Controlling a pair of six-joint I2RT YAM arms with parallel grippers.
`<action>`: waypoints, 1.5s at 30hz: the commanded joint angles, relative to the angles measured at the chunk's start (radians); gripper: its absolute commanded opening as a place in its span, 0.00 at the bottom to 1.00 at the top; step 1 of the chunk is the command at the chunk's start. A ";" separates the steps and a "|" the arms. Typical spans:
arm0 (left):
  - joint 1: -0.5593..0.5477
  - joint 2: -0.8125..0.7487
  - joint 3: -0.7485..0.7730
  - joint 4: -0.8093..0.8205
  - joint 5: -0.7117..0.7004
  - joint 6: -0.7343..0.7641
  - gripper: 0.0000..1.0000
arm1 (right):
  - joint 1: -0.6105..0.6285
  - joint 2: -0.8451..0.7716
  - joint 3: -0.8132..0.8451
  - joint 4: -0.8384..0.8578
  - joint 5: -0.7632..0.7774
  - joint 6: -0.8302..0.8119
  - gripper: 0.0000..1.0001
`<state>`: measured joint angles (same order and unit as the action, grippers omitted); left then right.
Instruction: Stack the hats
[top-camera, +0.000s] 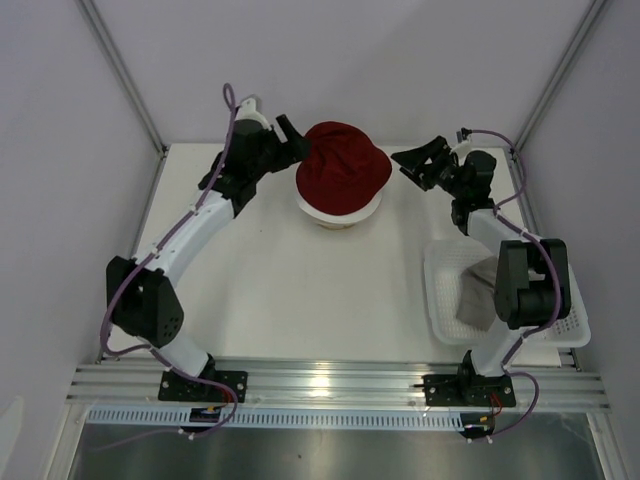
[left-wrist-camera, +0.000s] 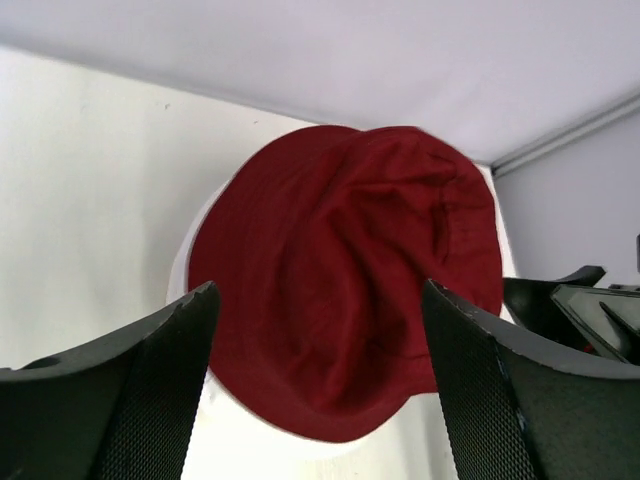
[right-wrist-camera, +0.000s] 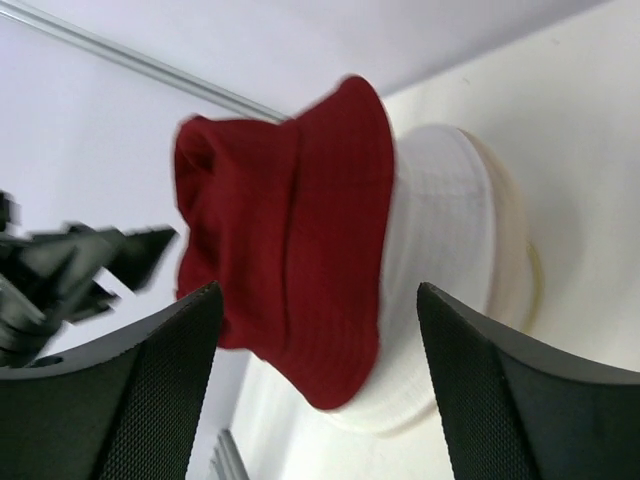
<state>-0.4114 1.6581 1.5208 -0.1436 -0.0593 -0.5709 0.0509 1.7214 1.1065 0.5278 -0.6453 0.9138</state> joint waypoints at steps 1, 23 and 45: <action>0.075 -0.096 -0.128 0.100 0.044 -0.222 0.83 | 0.027 0.073 0.024 0.233 0.045 0.149 0.80; 0.191 -0.029 -0.396 0.487 0.239 -0.467 0.76 | 0.093 0.224 0.000 0.262 0.119 0.198 0.00; 0.163 0.152 -0.392 0.722 0.315 -0.587 0.49 | 0.112 0.193 -0.004 0.083 0.188 0.045 0.00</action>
<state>-0.2363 1.7977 1.0733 0.5129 0.2325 -1.1542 0.1627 1.9285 1.0996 0.6449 -0.4854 0.9939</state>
